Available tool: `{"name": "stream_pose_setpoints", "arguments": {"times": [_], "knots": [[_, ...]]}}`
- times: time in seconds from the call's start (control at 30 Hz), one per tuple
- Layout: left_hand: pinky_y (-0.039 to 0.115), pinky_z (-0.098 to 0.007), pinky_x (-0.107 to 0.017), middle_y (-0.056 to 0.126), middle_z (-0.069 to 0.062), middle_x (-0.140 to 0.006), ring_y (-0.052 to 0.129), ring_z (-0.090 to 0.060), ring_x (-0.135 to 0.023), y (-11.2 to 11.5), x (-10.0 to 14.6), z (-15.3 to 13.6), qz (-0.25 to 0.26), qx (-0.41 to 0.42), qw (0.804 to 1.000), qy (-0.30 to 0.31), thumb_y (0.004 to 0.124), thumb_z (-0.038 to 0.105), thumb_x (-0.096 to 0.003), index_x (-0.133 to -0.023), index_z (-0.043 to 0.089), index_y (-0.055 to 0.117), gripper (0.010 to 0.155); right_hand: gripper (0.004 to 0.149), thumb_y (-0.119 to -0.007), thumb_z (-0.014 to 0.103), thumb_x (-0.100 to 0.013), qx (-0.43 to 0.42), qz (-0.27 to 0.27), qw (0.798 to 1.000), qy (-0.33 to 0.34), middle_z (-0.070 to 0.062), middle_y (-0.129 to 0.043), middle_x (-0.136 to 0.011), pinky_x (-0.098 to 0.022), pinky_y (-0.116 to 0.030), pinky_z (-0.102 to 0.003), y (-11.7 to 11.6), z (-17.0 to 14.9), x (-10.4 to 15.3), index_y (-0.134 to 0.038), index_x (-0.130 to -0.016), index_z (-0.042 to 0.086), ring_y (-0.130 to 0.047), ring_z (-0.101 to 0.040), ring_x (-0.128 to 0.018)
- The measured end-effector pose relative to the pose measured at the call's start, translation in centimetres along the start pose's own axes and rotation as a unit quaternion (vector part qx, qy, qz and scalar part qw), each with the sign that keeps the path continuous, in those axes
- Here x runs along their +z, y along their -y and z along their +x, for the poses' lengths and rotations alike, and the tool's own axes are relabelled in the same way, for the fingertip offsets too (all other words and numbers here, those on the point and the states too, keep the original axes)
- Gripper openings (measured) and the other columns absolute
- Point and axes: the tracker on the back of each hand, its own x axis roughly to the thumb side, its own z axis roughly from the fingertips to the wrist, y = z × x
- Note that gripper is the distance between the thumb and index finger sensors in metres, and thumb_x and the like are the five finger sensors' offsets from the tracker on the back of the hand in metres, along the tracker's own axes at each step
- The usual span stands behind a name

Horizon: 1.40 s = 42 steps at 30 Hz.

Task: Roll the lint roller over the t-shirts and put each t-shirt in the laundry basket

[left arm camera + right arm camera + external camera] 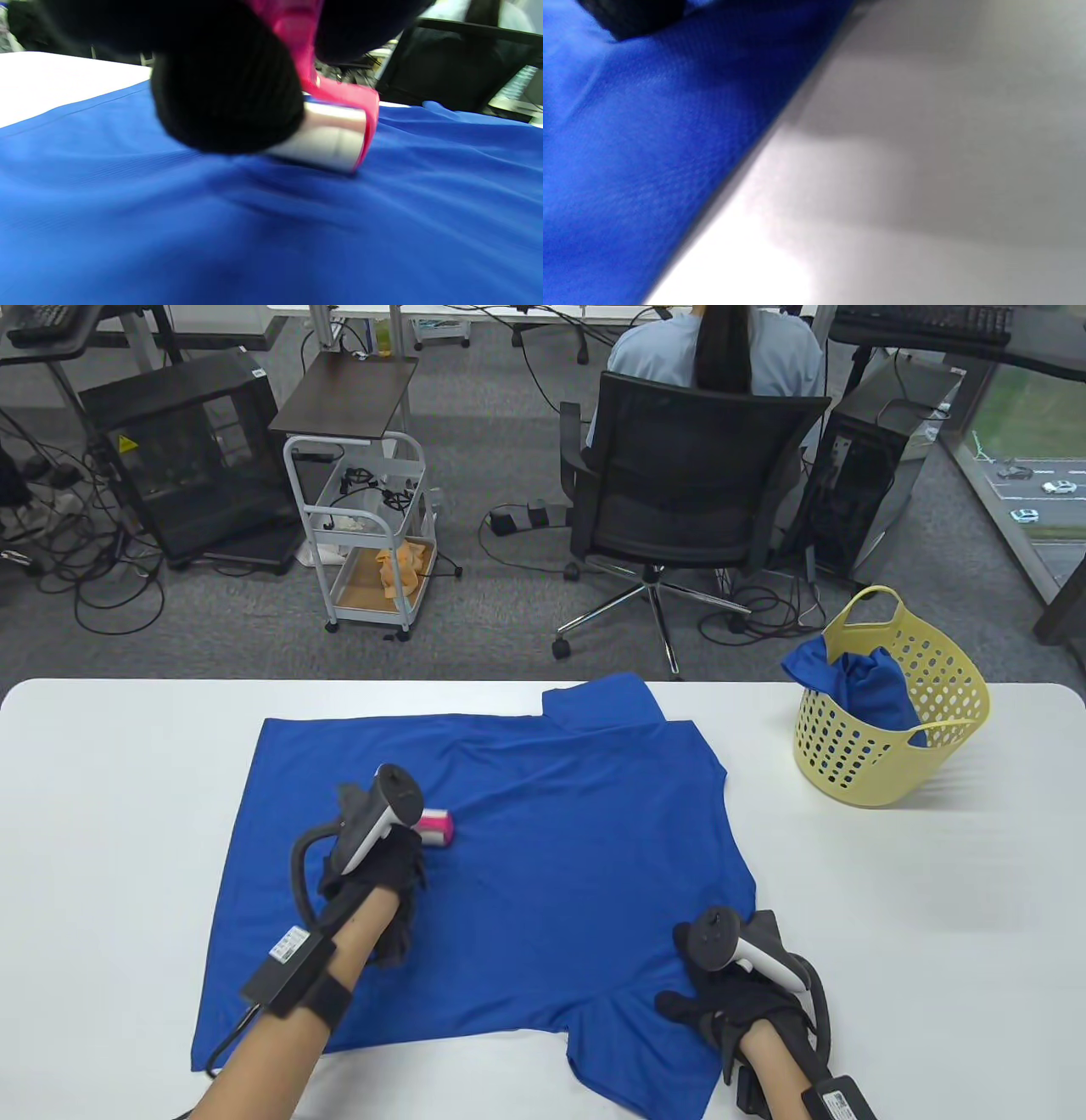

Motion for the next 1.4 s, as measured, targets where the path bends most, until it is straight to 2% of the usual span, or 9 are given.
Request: {"name": "stream_pose_setpoints", "arguments": {"times": [0.13, 0.27, 0.57, 0.7, 0.83, 0.93, 1.07, 1.2, 1.4], "knots": [[0.089, -0.026, -0.043, 0.052, -0.009, -0.107, 0.102, -0.016, -0.065, 2.8, -6.2, 2.2, -0.091, -0.022, 0.996, -0.013, 0.065, 0.04, -0.0545, -0.104, 0.026, 0.005, 0.079, 0.081, -0.056, 0.062, -0.048, -0.002, 0.0, 1.0, 0.001, -0.01, 0.019, -0.103, -0.058, -0.006, -0.072, 0.0, 0.0, 0.0, 0.002, -0.098, 0.035, 0.016, -0.046, -0.087], [0.09, -0.028, -0.043, 0.058, -0.007, -0.104, 0.103, -0.018, -0.059, 2.7, -7.2, 0.6, -0.044, 0.052, 0.998, 0.005, 0.066, 0.038, -0.0528, -0.104, 0.032, 0.009, 0.077, 0.081, -0.056, 0.062, -0.049, -0.003, 0.0, 1.0, 0.002, -0.01, 0.019, -0.103, -0.058, -0.006, -0.072, 0.0, 0.0, 0.0, 0.002, -0.099, 0.034, 0.016, -0.046, -0.087], [0.093, -0.025, -0.034, 0.075, -0.013, -0.095, 0.107, -0.015, -0.049, -5.8, 2.5, -9.5, 0.003, 0.145, 0.986, 0.082, 0.073, 0.039, -0.0522, -0.109, 0.031, 0.041, 0.065, 0.081, -0.055, 0.062, -0.049, -0.003, 0.0, 1.0, 0.005, -0.01, 0.02, -0.103, -0.057, -0.006, -0.072, 0.0, -0.1, -0.1, 0.003, -0.099, 0.034, 0.016, -0.047, -0.086], [0.093, -0.021, -0.022, 0.091, -0.012, -0.083, 0.109, -0.009, -0.032, -7.6, 7.7, -13.5, -0.067, 0.076, 0.994, 0.039, 0.079, 0.045, -0.0518, -0.105, 0.035, 0.064, 0.056, 0.081, -0.055, 0.062, -0.049, -0.001, 0.0, 1.0, 0.004, -0.011, 0.02, -0.103, -0.058, -0.006, -0.072, 0.1, 0.0, -0.1, 0.003, -0.099, 0.034, 0.016, -0.047, -0.087], [0.092, -0.019, -0.018, 0.096, -0.01, -0.077, 0.109, -0.007, -0.025, -5.9, 8.7, -14.7, -0.159, 0.012, 0.987, -0.005, 0.08, 0.047, -0.0518, -0.101, 0.036, 0.071, 0.052, 0.081, -0.055, 0.062, -0.049, -0.001, 0.0, 1.0, 0.004, -0.01, 0.02, -0.103, -0.058, -0.006, -0.072, 0.1, 0.0, -0.1, 0.003, -0.099, 0.034, 0.016, -0.047, -0.087], [0.092, -0.017, -0.018, 0.094, -0.007, -0.079, 0.108, -0.004, -0.025, -3.7, 7.8, -14.2, -0.182, -0.014, 0.983, -0.009, 0.079, 0.049, -0.0517, -0.101, 0.038, 0.07, 0.051, 0.081, -0.055, 0.062, -0.049, -0.003, -0.002, 1.0, 0.004, -0.01, 0.019, -0.103, -0.058, -0.006, -0.072, 0.0, -0.1, -0.1, 0.002, -0.099, 0.034, 0.016, -0.047, -0.087], [0.094, -0.019, -0.02, 0.092, -0.01, -0.082, 0.111, -0.007, -0.03, -3.3, 6.1, -11.5, -0.072, -0.017, 0.997, -0.006, 0.077, 0.046, -0.0529, -0.103, 0.035, 0.066, 0.052, 0.081, -0.055, 0.062, -0.049, -0.003, -0.002, 1.0, 0.003, -0.01, 0.019, -0.103, -0.058, -0.006, -0.072, 0.0, 0.0, -0.1, 0.002, -0.099, 0.034, 0.016, -0.047, -0.087], [0.095, -0.023, -0.023, 0.087, -0.011, -0.085, 0.112, -0.012, -0.035, -1.3, 0.5, -8.6, 0.011, -0.031, 0.999, -0.026, 0.074, 0.044, -0.0534, -0.106, 0.035, 0.052, 0.057, 0.08, -0.055, 0.062, -0.049, -0.002, 0.0, 1.0, 0.003, -0.01, 0.02, -0.103, -0.058, -0.006, -0.072, 0.1, 0.0, -0.1, 0.003, -0.099, 0.034, 0.016, -0.047, -0.087], [0.089, -0.032, -0.047, 0.066, -0.007, -0.102, 0.103, -0.02, -0.067, 1.4, -8.1, -7.1, -0.022, -0.016, 0.996, -0.083, 0.071, 0.039, -0.0532, -0.105, 0.043, 0.017, 0.075, 0.081, -0.055, 0.062, -0.049, -0.006, 0.0, 1.0, 0.005, -0.01, 0.02, -0.103, -0.057, -0.005, -0.072, 0.0, -0.1, -0.2, 0.003, -0.099, 0.034, 0.016, -0.046, -0.086]]}}
